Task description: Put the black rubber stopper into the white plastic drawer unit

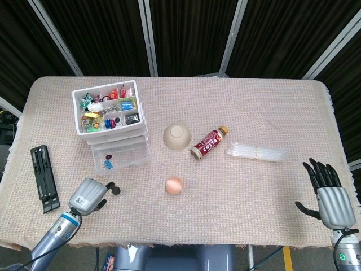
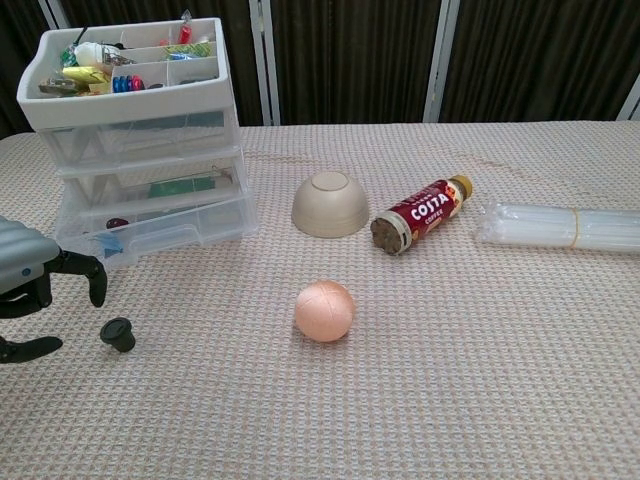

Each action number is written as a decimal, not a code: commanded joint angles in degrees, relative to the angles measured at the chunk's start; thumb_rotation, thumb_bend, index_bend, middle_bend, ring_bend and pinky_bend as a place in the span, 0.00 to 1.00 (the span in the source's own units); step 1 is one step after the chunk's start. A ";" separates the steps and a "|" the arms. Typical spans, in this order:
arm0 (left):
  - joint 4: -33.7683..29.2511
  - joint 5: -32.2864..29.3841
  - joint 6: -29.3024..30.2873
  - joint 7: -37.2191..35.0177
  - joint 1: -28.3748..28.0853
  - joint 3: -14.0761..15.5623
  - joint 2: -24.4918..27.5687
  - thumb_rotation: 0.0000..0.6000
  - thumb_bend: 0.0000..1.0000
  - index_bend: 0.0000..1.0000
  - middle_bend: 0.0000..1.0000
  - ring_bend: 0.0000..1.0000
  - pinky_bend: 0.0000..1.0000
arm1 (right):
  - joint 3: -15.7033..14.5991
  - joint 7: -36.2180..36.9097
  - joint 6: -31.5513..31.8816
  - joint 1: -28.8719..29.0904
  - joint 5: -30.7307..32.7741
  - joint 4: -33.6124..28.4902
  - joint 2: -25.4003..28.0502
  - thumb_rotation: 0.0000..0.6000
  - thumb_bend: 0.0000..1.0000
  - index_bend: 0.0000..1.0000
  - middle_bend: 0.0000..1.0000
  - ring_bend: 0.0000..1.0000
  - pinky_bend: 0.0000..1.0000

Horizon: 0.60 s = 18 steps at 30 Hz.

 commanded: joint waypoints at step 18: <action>4.24 -4.71 -3.07 4.74 -1.57 -2.60 -4.63 1.00 0.32 0.33 1.00 0.89 0.71 | 0.03 0.23 -0.13 -0.05 0.16 -0.31 0.23 1.00 0.07 0.07 0.00 0.00 0.00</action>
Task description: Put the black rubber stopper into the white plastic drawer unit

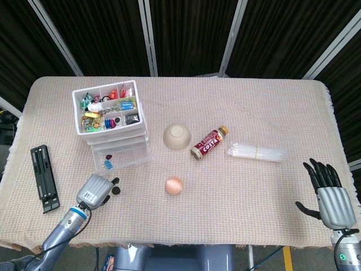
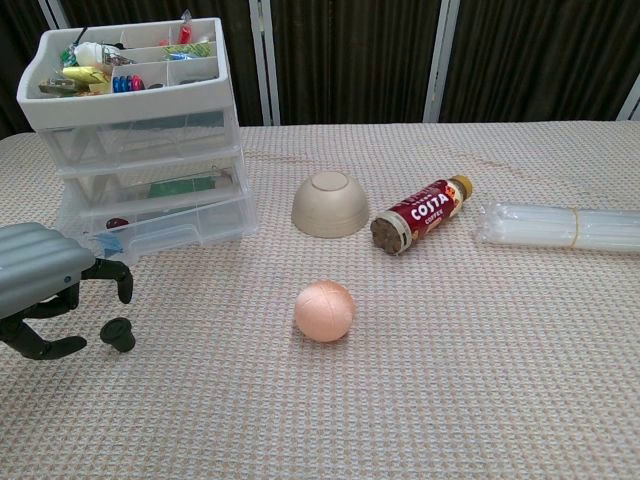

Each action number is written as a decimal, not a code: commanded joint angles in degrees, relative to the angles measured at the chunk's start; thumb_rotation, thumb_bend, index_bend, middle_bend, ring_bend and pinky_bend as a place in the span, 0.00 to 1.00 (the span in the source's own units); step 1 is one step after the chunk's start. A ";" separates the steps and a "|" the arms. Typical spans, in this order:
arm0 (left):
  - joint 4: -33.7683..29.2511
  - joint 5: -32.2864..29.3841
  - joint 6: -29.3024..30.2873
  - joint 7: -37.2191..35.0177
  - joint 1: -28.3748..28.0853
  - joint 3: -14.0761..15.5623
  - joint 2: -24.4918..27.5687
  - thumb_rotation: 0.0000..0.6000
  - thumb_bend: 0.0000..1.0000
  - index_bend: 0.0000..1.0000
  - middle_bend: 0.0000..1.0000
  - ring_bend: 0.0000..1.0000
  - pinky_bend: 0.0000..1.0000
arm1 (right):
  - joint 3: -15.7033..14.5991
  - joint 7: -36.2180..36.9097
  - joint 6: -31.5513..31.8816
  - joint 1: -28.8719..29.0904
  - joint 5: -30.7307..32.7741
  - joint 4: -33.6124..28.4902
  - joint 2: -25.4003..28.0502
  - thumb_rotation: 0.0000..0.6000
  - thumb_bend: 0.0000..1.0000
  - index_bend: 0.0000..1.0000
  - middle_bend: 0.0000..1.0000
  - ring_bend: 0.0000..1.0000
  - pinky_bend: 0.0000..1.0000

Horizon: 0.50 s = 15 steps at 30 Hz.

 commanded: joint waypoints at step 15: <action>2.78 -1.51 -1.02 -1.00 -0.03 -0.41 -2.27 1.00 0.32 0.34 1.00 0.89 0.71 | 0.12 0.20 0.39 -0.10 -0.15 0.10 -0.18 1.00 0.07 0.07 0.00 0.00 0.00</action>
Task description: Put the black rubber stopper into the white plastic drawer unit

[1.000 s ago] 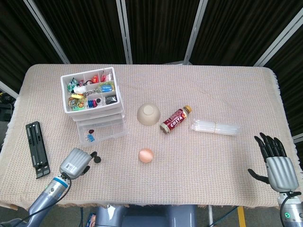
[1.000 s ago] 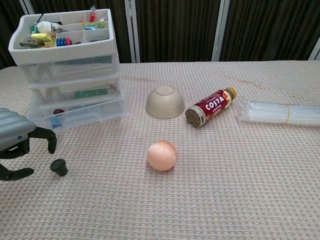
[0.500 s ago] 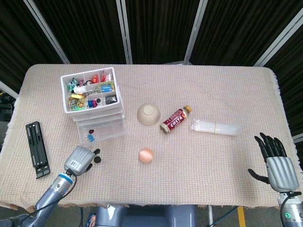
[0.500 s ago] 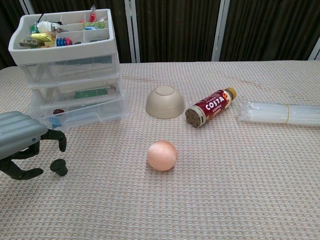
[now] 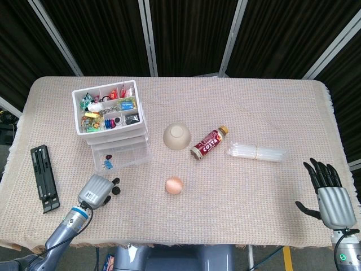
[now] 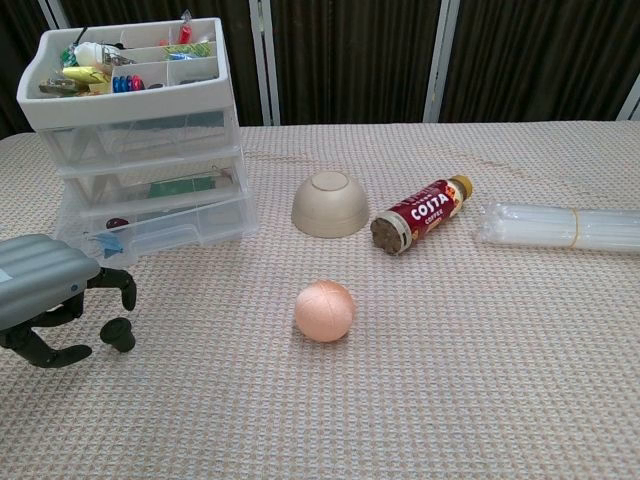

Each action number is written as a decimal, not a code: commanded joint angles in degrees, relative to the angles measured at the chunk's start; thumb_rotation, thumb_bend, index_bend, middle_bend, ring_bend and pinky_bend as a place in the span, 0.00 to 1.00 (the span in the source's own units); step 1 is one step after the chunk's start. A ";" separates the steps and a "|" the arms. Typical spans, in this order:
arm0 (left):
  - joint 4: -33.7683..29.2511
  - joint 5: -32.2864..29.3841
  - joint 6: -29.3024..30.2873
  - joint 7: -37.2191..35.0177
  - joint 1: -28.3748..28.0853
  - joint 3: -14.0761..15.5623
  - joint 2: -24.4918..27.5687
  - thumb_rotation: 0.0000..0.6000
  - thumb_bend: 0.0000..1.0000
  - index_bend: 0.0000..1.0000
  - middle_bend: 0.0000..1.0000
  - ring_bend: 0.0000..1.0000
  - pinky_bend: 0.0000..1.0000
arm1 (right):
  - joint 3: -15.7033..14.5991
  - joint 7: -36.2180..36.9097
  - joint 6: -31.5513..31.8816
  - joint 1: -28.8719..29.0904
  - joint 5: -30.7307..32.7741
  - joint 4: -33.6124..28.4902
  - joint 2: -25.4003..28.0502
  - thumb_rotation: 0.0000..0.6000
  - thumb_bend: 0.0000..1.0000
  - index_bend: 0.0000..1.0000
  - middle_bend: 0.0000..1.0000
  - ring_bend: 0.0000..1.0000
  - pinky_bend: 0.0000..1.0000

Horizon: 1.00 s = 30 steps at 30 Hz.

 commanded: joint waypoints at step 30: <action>3.66 -0.65 -0.25 -3.20 0.00 -0.87 -3.98 1.00 0.43 0.50 1.00 0.89 0.71 | 0.08 0.28 -0.06 -0.07 0.19 -0.33 0.28 1.00 0.07 0.07 0.00 0.00 0.00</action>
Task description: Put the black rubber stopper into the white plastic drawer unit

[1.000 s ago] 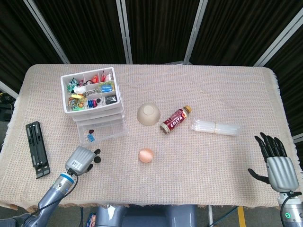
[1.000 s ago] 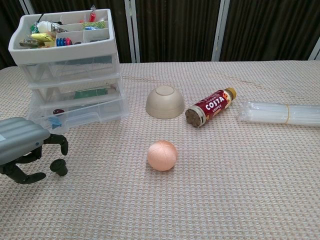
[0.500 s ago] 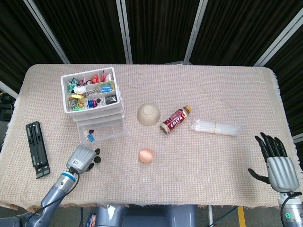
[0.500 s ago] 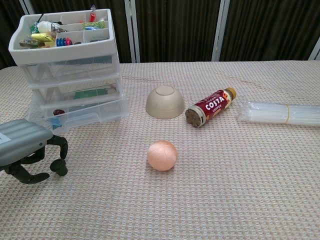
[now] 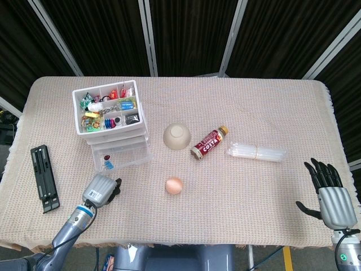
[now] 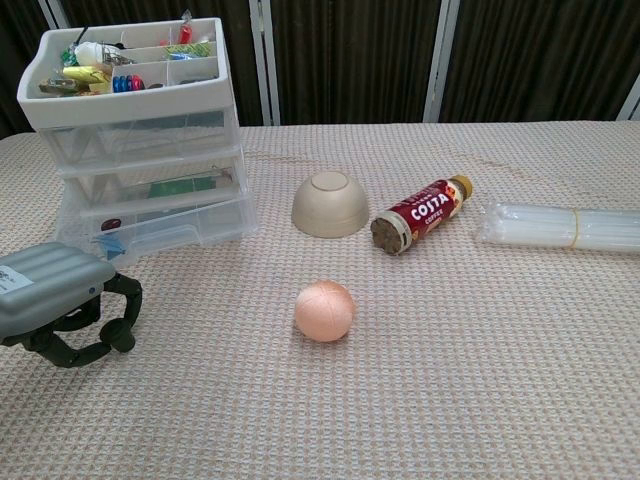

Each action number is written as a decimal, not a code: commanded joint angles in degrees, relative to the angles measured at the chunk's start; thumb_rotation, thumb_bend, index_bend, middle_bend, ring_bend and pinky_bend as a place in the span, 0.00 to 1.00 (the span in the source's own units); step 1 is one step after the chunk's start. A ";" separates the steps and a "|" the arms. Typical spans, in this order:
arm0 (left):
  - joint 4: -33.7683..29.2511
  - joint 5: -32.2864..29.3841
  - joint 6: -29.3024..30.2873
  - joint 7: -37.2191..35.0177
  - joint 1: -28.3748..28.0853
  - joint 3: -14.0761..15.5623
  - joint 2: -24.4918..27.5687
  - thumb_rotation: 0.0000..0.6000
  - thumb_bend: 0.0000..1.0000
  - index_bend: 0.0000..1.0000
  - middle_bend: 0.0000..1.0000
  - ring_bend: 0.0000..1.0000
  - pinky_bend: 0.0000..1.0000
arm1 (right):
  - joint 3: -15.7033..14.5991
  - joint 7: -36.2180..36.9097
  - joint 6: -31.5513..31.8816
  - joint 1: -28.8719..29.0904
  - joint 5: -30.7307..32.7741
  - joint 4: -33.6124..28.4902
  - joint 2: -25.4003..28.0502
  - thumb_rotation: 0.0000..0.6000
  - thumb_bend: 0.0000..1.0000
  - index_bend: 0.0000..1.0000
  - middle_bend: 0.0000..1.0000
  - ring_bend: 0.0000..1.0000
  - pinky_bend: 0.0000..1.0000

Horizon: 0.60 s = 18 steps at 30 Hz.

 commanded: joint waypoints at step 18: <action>-7.07 5.48 3.32 -2.02 -0.22 -0.42 3.67 1.00 0.47 0.55 1.00 0.89 0.71 | 0.04 0.04 -0.01 -0.06 0.11 0.03 0.08 1.00 0.07 0.07 0.00 0.00 0.00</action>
